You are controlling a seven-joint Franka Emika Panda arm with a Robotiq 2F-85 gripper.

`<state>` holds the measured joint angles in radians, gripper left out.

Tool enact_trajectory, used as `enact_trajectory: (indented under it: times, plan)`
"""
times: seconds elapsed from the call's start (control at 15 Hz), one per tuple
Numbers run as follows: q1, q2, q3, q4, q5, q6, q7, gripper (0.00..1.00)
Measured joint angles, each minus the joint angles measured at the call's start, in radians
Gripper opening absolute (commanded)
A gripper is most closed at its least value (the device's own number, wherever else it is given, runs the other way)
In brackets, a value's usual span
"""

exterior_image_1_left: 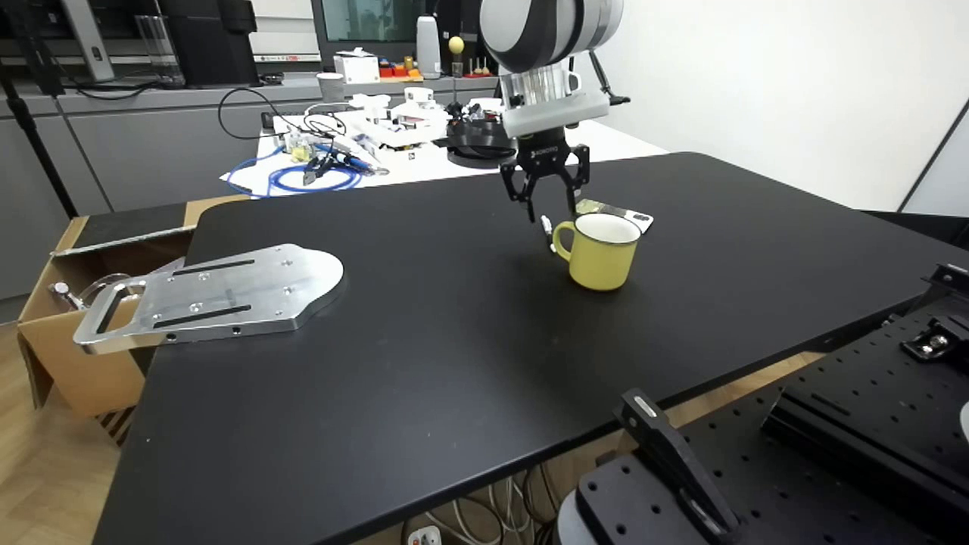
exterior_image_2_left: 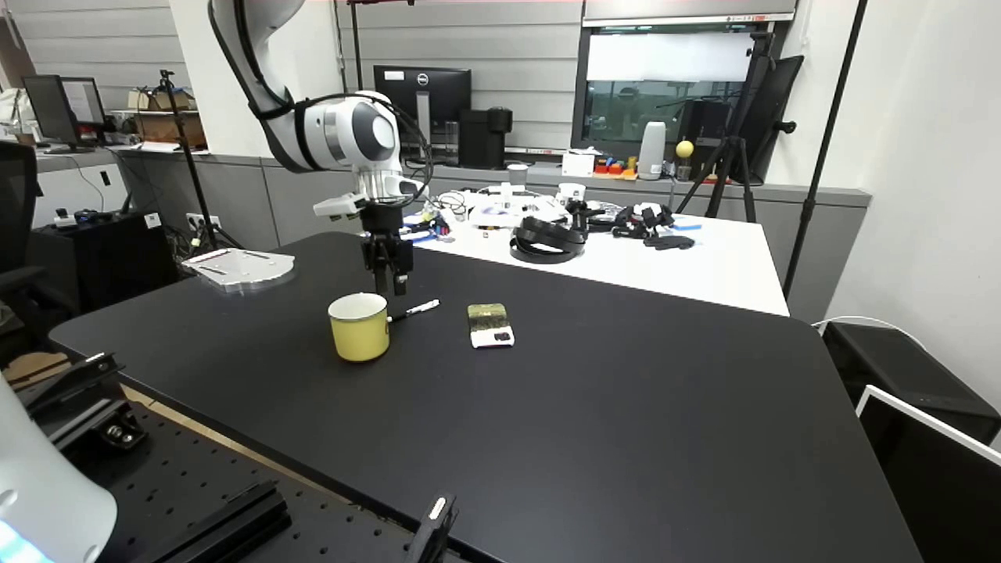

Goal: Pick up the pen from the yellow cup and put it on the table.

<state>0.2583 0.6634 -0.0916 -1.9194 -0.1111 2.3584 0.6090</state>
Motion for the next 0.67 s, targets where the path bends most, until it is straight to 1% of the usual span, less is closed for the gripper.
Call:
enact_trajectory:
  times: [0.07, 0.33, 0.53, 0.67]
  plan:
    - [0.0, -0.006, -0.002, 0.004, 0.0, -0.001, 0.0, 1.0]
    - [0.0, -0.033, -0.005, 0.009, 0.0, -0.014, 0.0, 1.0]
    - [-0.004, -0.049, 0.002, 0.008, 0.005, -0.056, -0.018, 1.0]
    - [-0.006, -0.052, 0.004, 0.009, 0.011, -0.062, -0.024, 1.0]
